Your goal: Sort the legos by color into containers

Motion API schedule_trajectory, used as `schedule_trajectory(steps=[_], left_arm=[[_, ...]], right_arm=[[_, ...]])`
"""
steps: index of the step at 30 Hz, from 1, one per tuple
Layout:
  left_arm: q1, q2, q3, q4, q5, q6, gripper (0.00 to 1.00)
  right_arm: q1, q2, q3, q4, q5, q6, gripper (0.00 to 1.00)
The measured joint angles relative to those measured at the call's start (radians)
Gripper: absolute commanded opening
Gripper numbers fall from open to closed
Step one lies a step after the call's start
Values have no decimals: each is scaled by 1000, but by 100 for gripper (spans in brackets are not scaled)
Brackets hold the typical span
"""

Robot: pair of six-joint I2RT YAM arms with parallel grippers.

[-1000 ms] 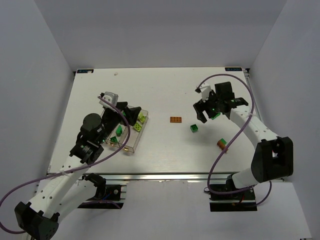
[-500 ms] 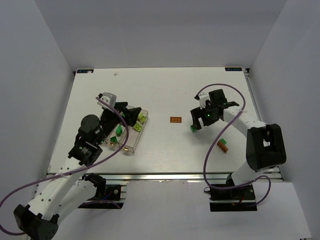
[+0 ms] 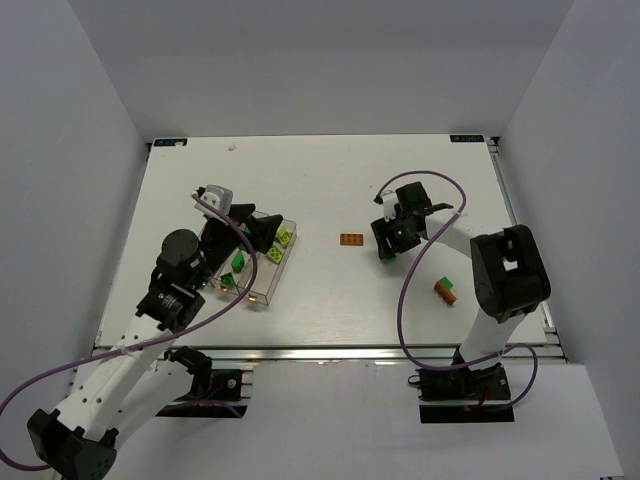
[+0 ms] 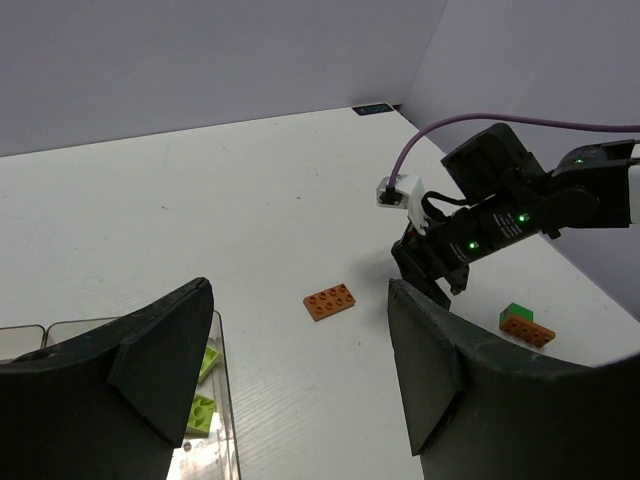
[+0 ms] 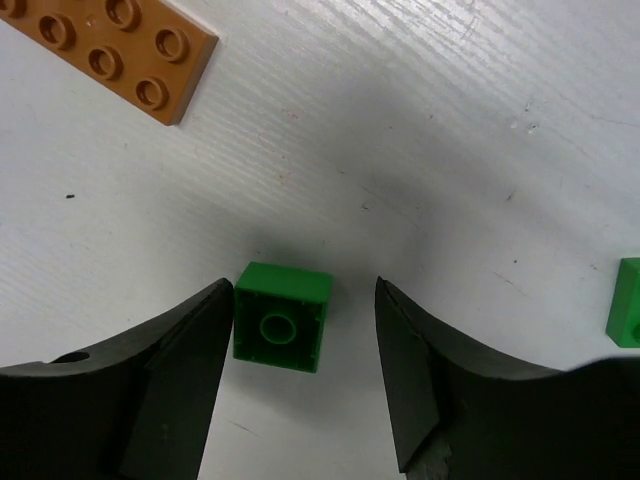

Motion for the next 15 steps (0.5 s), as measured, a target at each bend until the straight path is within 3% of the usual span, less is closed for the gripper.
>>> schedule_trajectory(steps=[2,3,5,6,9,13,15], left_arm=[[0,0,0,0,0,0,80],[0,0,0,0,1,0,80],[0,0,0,0,2,0,80],[0,0,0,0,2,0,80],[0,0,0,0,3,0,80],[0,-5,0,-1,3,1,80],[0,-11,0,-1,3,1,80]], right_arm=[[3,4,0,7,15,0,57],[4,6,0,8,22,-3,47],[4,6,0,11,29,-11,38],[4,7,0,11,29,-11,28],[4,6,0,9,22,-19,12],[11,6,6,-8,-6,-39,0],[30,6,21,-24,-19,-63,0]])
